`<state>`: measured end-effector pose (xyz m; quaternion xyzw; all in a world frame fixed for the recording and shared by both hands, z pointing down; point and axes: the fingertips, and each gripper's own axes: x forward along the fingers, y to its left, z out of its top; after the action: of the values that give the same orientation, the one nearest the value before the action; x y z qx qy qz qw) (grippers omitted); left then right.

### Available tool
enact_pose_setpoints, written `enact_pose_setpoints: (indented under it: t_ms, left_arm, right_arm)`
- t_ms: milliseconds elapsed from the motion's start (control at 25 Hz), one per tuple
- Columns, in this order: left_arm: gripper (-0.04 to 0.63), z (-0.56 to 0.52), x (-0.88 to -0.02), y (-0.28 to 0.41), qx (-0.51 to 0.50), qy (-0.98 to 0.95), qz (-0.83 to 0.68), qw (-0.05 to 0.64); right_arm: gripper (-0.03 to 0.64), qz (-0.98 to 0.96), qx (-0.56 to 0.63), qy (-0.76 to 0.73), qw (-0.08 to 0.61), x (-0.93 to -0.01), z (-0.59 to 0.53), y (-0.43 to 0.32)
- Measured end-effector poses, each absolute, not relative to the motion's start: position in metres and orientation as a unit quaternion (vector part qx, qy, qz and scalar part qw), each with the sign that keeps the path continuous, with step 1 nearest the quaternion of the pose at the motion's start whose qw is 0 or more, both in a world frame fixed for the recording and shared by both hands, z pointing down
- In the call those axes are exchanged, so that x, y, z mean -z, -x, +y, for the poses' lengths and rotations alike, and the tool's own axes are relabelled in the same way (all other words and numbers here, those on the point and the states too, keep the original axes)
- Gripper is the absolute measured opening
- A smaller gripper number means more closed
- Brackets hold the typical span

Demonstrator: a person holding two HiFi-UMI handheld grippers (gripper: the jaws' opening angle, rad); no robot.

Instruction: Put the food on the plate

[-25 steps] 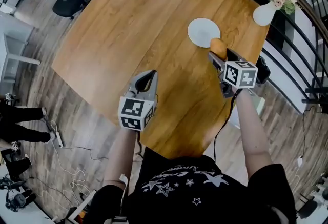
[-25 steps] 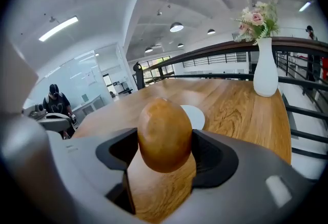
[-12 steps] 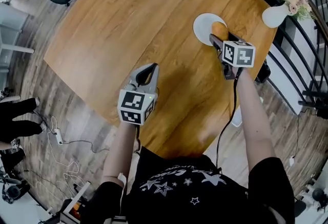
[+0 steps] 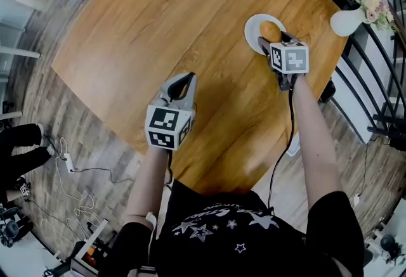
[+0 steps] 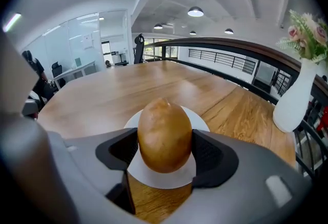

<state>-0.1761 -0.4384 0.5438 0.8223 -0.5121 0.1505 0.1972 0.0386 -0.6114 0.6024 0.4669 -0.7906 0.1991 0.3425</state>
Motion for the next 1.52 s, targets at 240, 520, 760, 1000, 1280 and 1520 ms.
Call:
enact_pose_setpoints:
  t_ms: [240,520,760,1000,1280,1520]
  left_arm:
    - [0.002,-0.432,-0.549,0.177,-0.152,-0.822,-0.51,0.203]
    - [0.002,-0.429,-0.551,0.177,-0.154,-0.82,-0.513,0.203]
    - [0.002,-0.426,-0.546,0.179,-0.152,-0.819,-0.515,0.202]
    - [0.002,-0.417,-0.534,0.178,-0.15,-0.818,-0.517,0.2]
    - [0.002,-0.398,-0.507,0.175,-0.155,-0.826,-0.514,0.174]
    - [0.002,-0.376,-0.484,0.155,-0.153,-0.83,-0.516,0.149]
  right_arm:
    - [0.331,-0.788,-0.168,-0.466,0.364,-0.605,-0.613,-0.034]
    - [0.37,-0.791,-0.165,-0.456,0.373,-0.604,-0.608,-0.029]
    - [0.373,-0.794,-0.16,-0.452,0.373,-0.598,-0.603,-0.027]
    - [0.373,-0.81,-0.198,-0.445,0.326,-0.587,-0.582,-0.023]
    - [0.373,-0.818,-0.204,-0.451,0.293,-0.555,-0.548,-0.028]
    - [0.371,-0.836,-0.196,-0.444,0.257,-0.531,-0.515,-0.038]
